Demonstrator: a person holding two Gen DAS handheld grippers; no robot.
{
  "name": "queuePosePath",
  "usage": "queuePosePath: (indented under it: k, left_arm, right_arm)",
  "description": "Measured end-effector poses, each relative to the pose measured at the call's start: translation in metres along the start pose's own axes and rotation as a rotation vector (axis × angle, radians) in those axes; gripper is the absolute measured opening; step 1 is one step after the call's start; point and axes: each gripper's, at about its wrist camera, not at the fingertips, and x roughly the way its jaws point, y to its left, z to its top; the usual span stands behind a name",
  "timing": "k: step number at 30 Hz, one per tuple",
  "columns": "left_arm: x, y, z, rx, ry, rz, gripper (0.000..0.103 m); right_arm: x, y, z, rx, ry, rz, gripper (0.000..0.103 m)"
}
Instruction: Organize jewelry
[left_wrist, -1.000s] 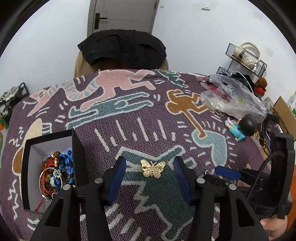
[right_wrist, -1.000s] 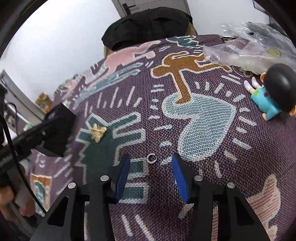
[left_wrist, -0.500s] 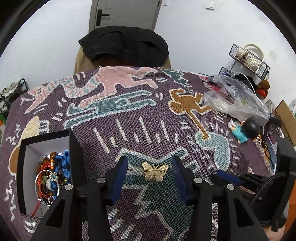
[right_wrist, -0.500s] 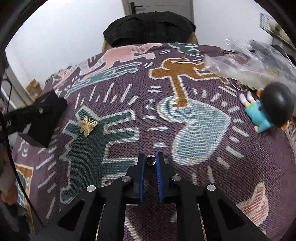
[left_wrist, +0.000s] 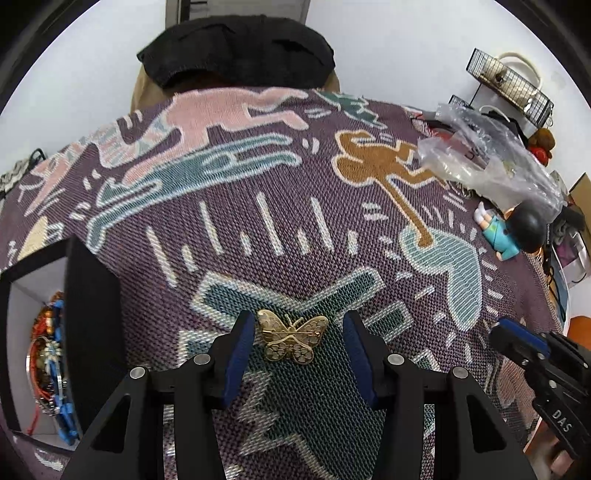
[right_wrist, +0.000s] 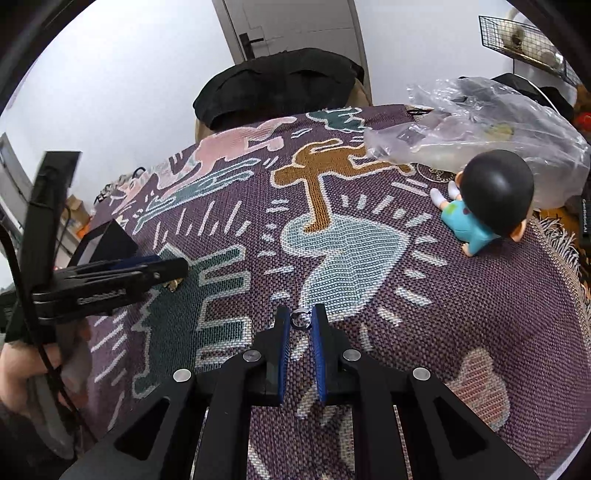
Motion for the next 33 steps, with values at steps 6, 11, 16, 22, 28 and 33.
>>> queuePosePath:
  k: [6, 11, 16, 22, 28, 33]
  left_arm:
    - [0.006, -0.003, 0.002, 0.003, 0.003, 0.014, 0.051]
    - [0.009, -0.011, 0.000, 0.063, 0.012, 0.063, 0.051]
    - [0.009, -0.010, -0.002, 0.075, 0.015, 0.096, 0.041]
    - [-0.015, -0.008, 0.000, 0.068, -0.046, 0.078, 0.041]
    - [-0.055, -0.001, 0.003, 0.057, -0.118, 0.057, 0.041]
    - [-0.084, 0.013, 0.003, 0.031, -0.174, 0.057, 0.041]
  right_arm:
    - [0.002, -0.004, -0.003, 0.015, 0.003, 0.006, 0.013]
    - [0.004, -0.007, -0.004, 0.025, 0.002, 0.015, 0.013]
    - [-0.001, -0.005, -0.004, 0.027, -0.008, 0.025, 0.013]
    - [-0.012, 0.000, 0.000, 0.019, -0.033, 0.034, 0.013]
    - [-0.023, 0.015, 0.004, -0.002, -0.061, 0.047, 0.013]
    - [-0.031, 0.028, 0.007, -0.019, -0.082, 0.061, 0.013]
